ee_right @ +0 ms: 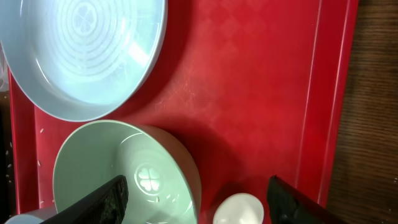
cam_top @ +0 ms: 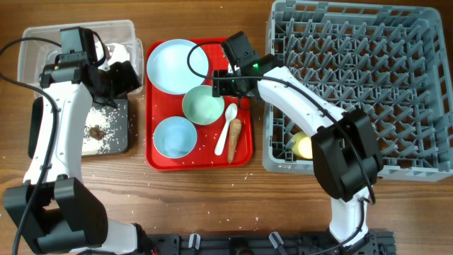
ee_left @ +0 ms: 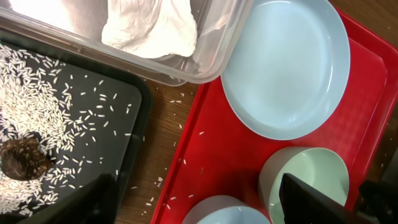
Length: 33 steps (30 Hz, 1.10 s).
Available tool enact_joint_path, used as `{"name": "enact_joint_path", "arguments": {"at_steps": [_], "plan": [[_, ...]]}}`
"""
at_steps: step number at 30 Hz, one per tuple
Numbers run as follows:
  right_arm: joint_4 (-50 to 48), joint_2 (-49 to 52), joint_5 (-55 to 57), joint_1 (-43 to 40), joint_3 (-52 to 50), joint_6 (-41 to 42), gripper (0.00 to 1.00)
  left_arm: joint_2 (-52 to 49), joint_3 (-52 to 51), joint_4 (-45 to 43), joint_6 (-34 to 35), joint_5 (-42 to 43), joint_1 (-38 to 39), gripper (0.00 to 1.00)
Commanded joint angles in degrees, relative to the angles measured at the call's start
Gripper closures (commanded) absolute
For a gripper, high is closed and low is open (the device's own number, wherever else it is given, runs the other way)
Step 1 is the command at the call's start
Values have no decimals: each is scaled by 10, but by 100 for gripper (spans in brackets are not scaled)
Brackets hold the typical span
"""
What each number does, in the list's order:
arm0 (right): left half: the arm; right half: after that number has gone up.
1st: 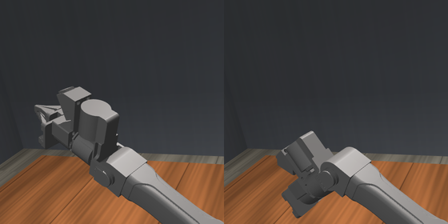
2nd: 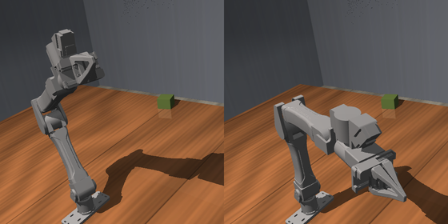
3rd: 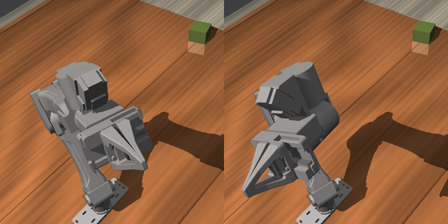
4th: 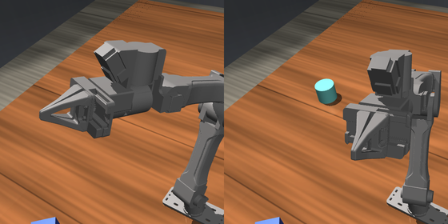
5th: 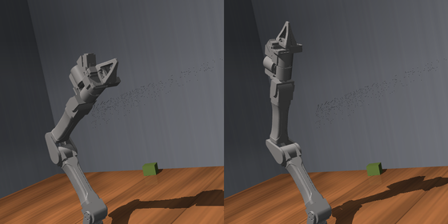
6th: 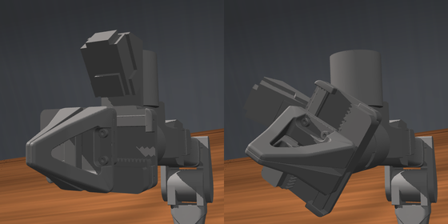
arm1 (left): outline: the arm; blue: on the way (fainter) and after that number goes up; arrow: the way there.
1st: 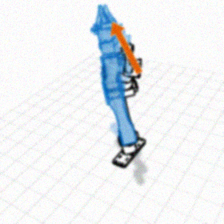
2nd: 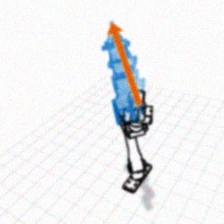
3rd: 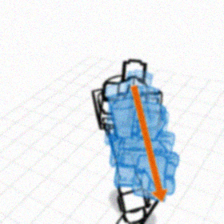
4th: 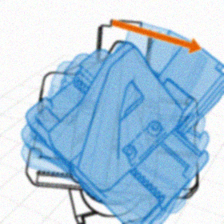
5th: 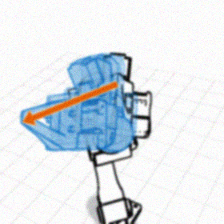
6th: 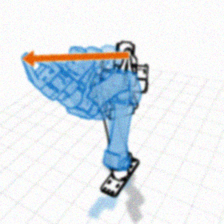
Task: Sort waste into correct bins and load items into the dishwasher rack
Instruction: 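Reach the right gripper to the green bowl and grasp it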
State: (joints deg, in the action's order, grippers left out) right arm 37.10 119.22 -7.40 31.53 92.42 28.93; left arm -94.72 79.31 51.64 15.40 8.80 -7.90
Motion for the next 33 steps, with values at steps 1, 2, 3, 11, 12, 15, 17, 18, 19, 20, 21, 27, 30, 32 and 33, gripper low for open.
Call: {"name": "enact_joint_path", "arguments": {"at_steps": [1,2,3,11,12,15,17,18,19,20,21,27,30,32,33], "plan": [[-4,14,10,2,9,6,27,-7,9,5,5,-3,-3,9],[-4,14,10,2,9,6,27,-8,9,5,5,-3,-3,7],[-4,14,10,2,9,6,27,-8,9,5,5,-3,-3,7],[-15,15,9,2,9,11,26,-8,9,5,5,-3,-3,2],[-17,15,7,2,9,11,26,-8,9,5,5,-3,-3,0],[-17,15,4,2,9,10,26,-8,9,5,5,-3,-3,0],[-17,15,-1,2,8,10,26,-8,9,5,5,-3,-3,0],[-17,15,-1,4,8,10,26,-8,9,4,5,-3,-3,0],[-17,15,-1,7,8,10,27,-8,9,4,5,-3,-3,0],[-17,15,-1,10,8,11,32,-8,9,4,5,-3,-3,0],[-18,17,-1,15,8,11,37,-8,9,4,5,-4,-3,0],[-15,49,-3,26,8,39,45,-8,9,4,5,-6,-3,0],[-14,51,-3,26,8,40,51,-8,9,4,5,-6,-3,0],[-12,51,-3,26,8,42,56,-8,9,4,5,-6,-3,0],[-10,51,-3,26,8,43,60,-8,9,4,5,-6,-3,0]]}}
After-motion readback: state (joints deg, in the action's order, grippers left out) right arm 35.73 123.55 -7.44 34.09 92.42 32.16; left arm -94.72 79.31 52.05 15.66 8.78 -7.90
